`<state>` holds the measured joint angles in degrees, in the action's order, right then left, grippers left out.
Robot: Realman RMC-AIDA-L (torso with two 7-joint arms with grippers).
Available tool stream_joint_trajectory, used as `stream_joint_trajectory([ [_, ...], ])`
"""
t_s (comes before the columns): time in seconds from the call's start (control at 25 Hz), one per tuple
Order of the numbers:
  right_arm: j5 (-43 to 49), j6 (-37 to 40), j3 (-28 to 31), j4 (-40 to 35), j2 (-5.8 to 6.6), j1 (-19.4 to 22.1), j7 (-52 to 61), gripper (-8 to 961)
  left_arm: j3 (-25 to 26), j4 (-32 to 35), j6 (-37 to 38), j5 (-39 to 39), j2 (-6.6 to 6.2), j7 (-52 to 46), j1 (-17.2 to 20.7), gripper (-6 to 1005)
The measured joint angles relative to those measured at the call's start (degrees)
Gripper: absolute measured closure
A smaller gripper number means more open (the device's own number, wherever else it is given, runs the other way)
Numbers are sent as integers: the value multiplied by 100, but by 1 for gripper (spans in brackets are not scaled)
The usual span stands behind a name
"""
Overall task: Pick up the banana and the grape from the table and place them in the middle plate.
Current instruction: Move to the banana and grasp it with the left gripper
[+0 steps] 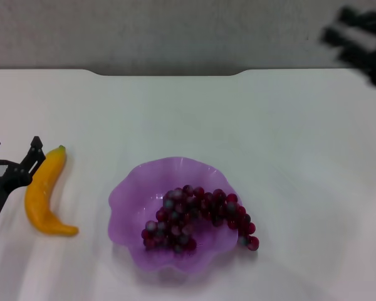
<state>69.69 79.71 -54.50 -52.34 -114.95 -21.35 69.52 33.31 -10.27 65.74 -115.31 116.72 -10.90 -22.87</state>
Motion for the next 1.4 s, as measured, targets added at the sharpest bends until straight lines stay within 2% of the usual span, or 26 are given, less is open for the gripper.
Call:
stream_joint_trajectory([
  [0.2, -918, 0, 403, 586, -16, 387, -1008, 513, 0, 14, 0, -1, 0, 8, 0, 121],
  [0.24, -1546, 19, 461, 1198, -22, 420, -1643, 560, 0, 14, 0, -1, 0, 8, 0, 121],
  [0.28, -1546, 19, 461, 1198, -22, 420, -1643, 607, 0, 19, -3, 0, -1, 8, 0, 121],
  [0.44, -2738, 203, 452, 2531, -27, 412, -2915, 774, 0, 6, -187, 0, 3, 9, -43, 121],
  [0.72, -2820, 286, 393, 3703, -13, 381, -3825, 958, 55, -2, -1306, 39, 3, 9, -344, 121],
  [1.04, -2821, 394, 149, 3919, -27, 422, -3980, 953, 288, 46, -2356, 61, 0, 116, -528, 121],
  [1.4, -2822, 647, 72, 3927, -27, 424, -3990, 954, 430, 4, -2821, 58, 13, 759, -534, 122],
])
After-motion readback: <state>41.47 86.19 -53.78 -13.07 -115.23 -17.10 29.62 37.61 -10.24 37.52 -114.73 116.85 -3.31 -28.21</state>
